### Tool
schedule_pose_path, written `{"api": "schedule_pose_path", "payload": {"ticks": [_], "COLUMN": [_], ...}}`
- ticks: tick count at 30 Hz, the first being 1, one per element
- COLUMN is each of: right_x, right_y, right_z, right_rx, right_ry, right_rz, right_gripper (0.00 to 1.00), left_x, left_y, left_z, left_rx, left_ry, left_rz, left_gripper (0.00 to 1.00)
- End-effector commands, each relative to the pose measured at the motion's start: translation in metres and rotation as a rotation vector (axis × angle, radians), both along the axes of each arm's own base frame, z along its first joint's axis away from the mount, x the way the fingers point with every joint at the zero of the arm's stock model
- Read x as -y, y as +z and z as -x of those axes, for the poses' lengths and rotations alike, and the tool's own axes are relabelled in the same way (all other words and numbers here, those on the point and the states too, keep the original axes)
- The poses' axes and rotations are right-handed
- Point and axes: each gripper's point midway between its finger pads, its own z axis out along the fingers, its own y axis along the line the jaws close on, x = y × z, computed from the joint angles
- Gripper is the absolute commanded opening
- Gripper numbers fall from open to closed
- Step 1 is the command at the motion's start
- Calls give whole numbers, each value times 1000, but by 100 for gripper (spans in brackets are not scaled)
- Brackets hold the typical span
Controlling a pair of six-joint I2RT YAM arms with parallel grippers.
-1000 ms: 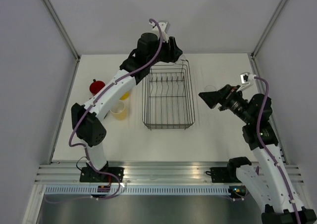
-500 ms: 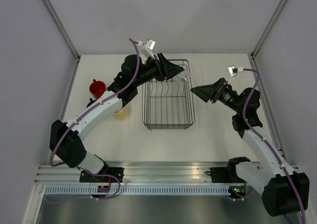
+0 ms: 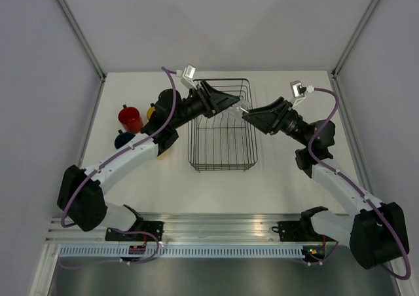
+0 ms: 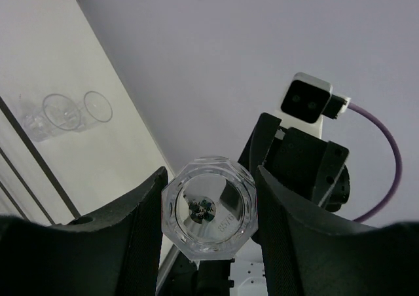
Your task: Unload the cups from the dish rack
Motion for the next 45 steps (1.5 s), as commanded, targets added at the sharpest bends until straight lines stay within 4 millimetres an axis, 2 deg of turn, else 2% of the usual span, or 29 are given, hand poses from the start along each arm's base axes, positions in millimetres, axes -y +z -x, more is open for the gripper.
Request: {"api": "schedule_pose_path", "payload": {"ticks": [1, 2, 3, 5, 11, 13, 16, 18, 19, 20, 22, 23, 24, 25, 28, 29, 30, 32, 33, 35, 36, 37, 39, 40, 41, 42, 45], "right_x": [2, 1, 0, -3, -14, -16, -15, -15, -15, -14, -14, -13, -13, -12, -10, -7, 2, 18, 33, 51, 66, 75, 97, 113, 124, 134, 171], "right_y": [28, 29, 28, 31, 34, 33, 31, 32, 29, 31, 27, 29, 28, 27, 7, 5, -13, -23, -35, -34, -49, -55, -63, -70, -67, -76, -87], "right_z": [9, 9, 7, 10, 12, 11, 11, 13, 11, 12, 10, 11, 9, 7, -6, -6, -24, -35, -45, -52, -56, -60, -63, -71, -75, -74, -84], "right_rx": [112, 105, 87, 104, 99, 97, 93, 107, 96, 111, 96, 103, 118, 132, 82, 83, 44, 13, -62, -49, -111, -120, -200, -241, -250, -289, -378], "right_ry": [23, 29, 43, 68, 103, 98, 84, 78, 72, 64, 50, 39, 24, 3, -64, -97, -201, -324, -417, -513, -576, -614, -702, -784, -831, -853, -963], "right_rz": [-98, -107, -117, -138, -134, -121, -106, -98, -90, -84, -69, -66, -50, -21, 87, 126, 237, 340, 420, 521, 591, 649, 748, 806, 841, 892, 966], "right_gripper": [52, 50, 40, 31, 28, 23, 6, 1, 1, 0, 1, 0, 1, 1, 1, 1, 0, 1, 0, 0, 0, 0, 1, 1, 0, 0, 0], "left_x": [-8, -10, -10, -13, -11, -10, -11, -12, -12, -13, -15, -16, -17, -19, -26, -32, -38, -53, -63, -76, -82, -85, -90, -90, -93, -95, -107], "left_y": [44, 43, 44, 41, 39, 38, 37, 37, 37, 36, 36, 33, 31, 28, 23, 16, 12, 5, -1, -6, -6, -4, -1, 1, 0, -1, -2], "left_z": [24, 26, 28, 29, 34, 35, 35, 35, 36, 35, 36, 34, 33, 30, 25, 19, 14, 1, -2, -6, -3, -1, 4, 8, 10, 13, 24], "left_rx": [52, 47, 46, 38, 29, 29, 27, 27, 28, 26, 30, 21, 20, 17, 24, 8, 30, 22, 29, 31, 51, 67, 109, 118, 144, 147, 152], "left_ry": [-33, -27, -27, -5, -9, -6, 0, 2, 2, 9, 15, 30, 40, 63, 114, 165, 202, 309, 349, 410, 421, 424, 420, 399, 392, 381, 364], "left_rz": [143, 149, 157, 164, 176, 178, 178, 177, 177, 176, 174, 164, 153, 134, 92, 59, 21, -35, -87, -130, -160, -175, -230, -264, -314, -352, -464], "left_gripper": [2, 2, 2, 2, 2, 2, 2, 2, 6, 22, 41, 53, 96, 100, 100, 100, 100, 100, 100, 100, 100, 100, 100, 100, 100, 100, 100]}}
